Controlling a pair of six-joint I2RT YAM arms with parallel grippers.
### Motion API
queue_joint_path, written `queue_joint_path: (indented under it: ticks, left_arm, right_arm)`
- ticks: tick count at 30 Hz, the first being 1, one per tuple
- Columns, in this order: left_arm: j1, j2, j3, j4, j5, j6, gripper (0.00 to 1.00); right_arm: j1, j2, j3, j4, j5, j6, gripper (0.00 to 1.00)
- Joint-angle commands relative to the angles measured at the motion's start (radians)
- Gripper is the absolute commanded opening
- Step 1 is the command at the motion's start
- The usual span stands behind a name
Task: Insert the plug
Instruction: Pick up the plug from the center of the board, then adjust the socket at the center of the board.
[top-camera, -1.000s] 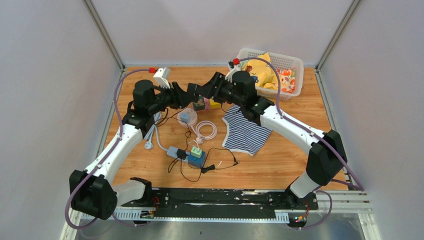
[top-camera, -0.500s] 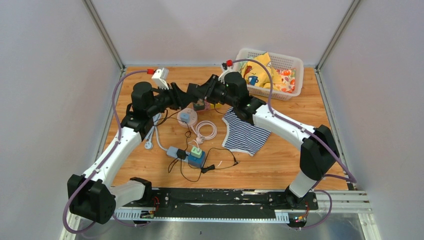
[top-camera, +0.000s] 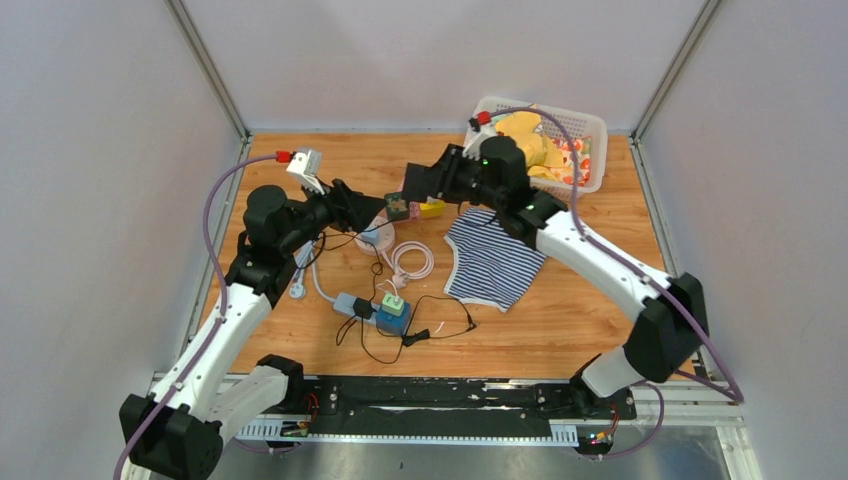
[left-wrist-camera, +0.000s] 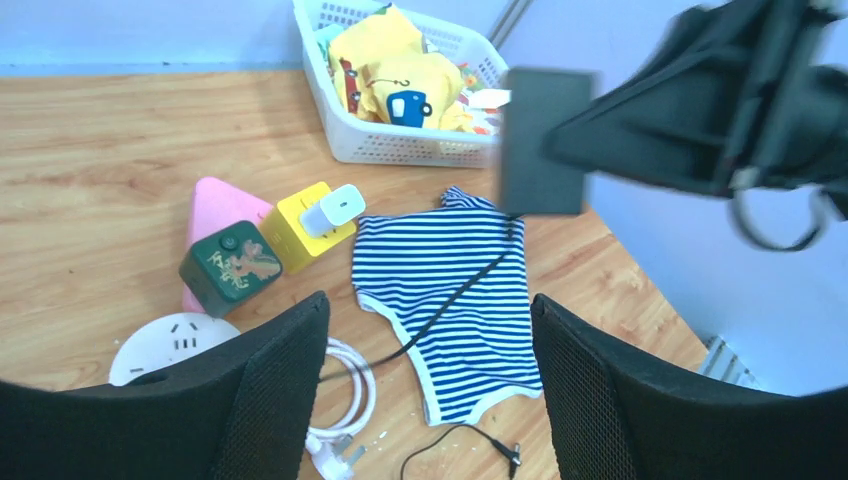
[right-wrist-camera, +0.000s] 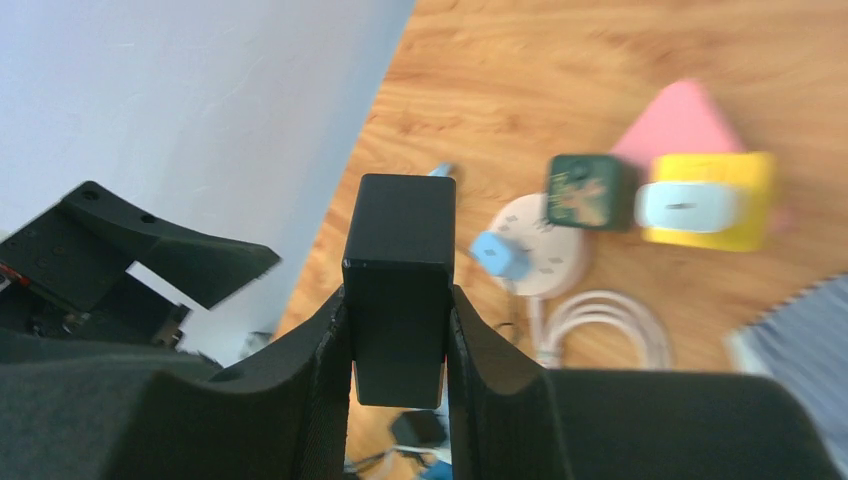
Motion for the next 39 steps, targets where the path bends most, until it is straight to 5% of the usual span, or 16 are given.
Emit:
queue_joint_path:
  ticks: [1,5,13,21,27,39]
  left_arm:
    - [-0.003,-0.035,-0.034,0.014,-0.042,0.051,0.75]
    - [-0.002,-0.033,-0.011,-0.065,-0.105,0.076,0.76]
    - [0.007,0.096,0.136,-0.407,-0.473,0.123,0.73]
    - [0.079,0.253,0.082,-0.307,-0.423,-0.021,0.63]
    - [0.065,0.327,-0.01,-0.117,-0.313,-0.004,0.63]
    - [-0.003,0.432,-0.052,-0.101,-0.467,-0.011,0.69]
  right_arm:
    - [-0.047,-0.198,-0.011,-0.186,0.095,-0.262,0.0]
    - [-0.133,-0.303,-0.023,-0.28,0.111,-0.398,0.0]
    - [-0.205,-0.426,0.025,-0.371,0.304,-0.775,0.0]
    - [-0.172,-0.28,0.032,-0.417,-0.015,-0.989,0.0]
    - [-0.107,-0.108,0.174,-0.625,-0.021,-1.052,0.0]
    - [-0.079,-0.096,0.192,-0.796,-0.08,-0.938,0.0]
